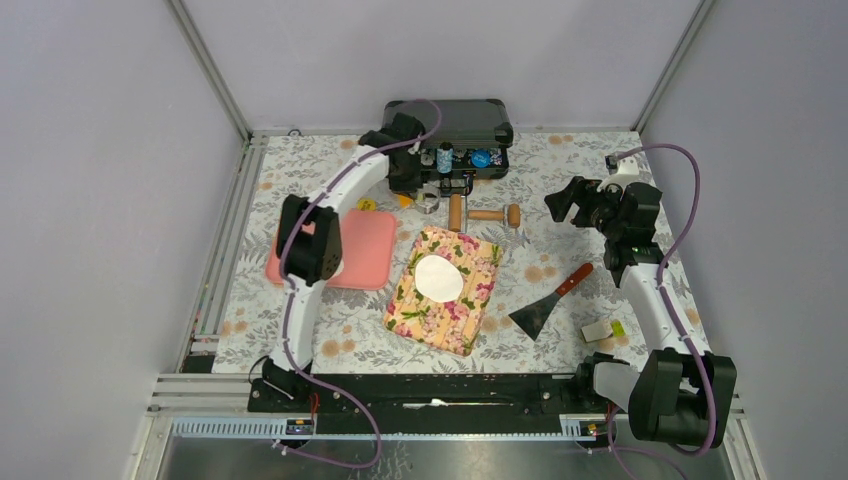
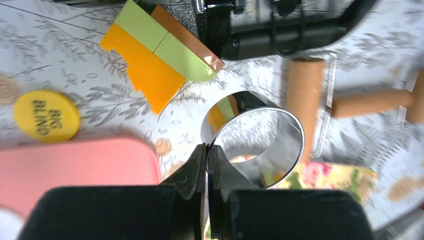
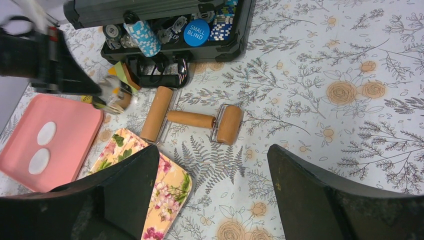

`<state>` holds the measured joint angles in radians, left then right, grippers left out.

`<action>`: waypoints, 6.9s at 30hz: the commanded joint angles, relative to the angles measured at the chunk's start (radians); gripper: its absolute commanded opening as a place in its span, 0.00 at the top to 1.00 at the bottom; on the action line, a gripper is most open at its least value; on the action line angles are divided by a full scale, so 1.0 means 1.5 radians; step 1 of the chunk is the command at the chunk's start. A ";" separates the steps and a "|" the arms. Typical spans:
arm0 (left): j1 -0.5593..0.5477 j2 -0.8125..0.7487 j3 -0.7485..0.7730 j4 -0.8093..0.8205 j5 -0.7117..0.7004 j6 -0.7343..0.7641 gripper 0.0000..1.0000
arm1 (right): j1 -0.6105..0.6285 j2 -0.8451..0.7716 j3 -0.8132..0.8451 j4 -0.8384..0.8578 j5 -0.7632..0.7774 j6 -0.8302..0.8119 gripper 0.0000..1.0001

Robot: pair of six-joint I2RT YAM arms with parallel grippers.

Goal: Roll out the dumpling wrappers from the dough
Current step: Pick up the dumpling mold from the center of the board, then press the dumpling wrapper on the work surface.

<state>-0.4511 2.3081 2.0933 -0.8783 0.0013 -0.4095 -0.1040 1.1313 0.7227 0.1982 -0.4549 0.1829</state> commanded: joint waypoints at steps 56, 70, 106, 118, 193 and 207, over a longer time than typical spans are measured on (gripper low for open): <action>-0.199 -0.314 -0.463 0.140 0.158 0.341 1.00 | -0.002 -0.011 -0.022 0.070 -0.079 0.007 0.14; -0.211 -0.294 -0.460 0.158 0.153 0.327 1.00 | -0.004 -0.011 -0.023 0.070 -0.079 0.008 0.14; -0.212 -0.275 -0.464 0.179 0.134 0.319 1.00 | -0.007 -0.011 -0.024 0.070 -0.088 0.018 0.14; -0.211 -0.281 -0.461 0.179 0.120 0.321 0.89 | -0.008 -0.012 -0.024 0.070 -0.091 0.020 0.14; -0.015 -0.260 -0.612 0.368 0.674 0.184 1.00 | 0.308 0.559 -0.063 0.490 -0.468 0.387 1.00; -0.015 -0.234 -0.609 0.363 0.615 0.170 1.00 | 0.308 0.572 -0.056 0.472 -0.468 0.379 1.00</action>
<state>-0.4786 1.9461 1.1820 -0.3634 0.9722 -0.1627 0.3508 1.9667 0.6239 0.9302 -1.1694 0.7891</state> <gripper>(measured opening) 0.010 0.014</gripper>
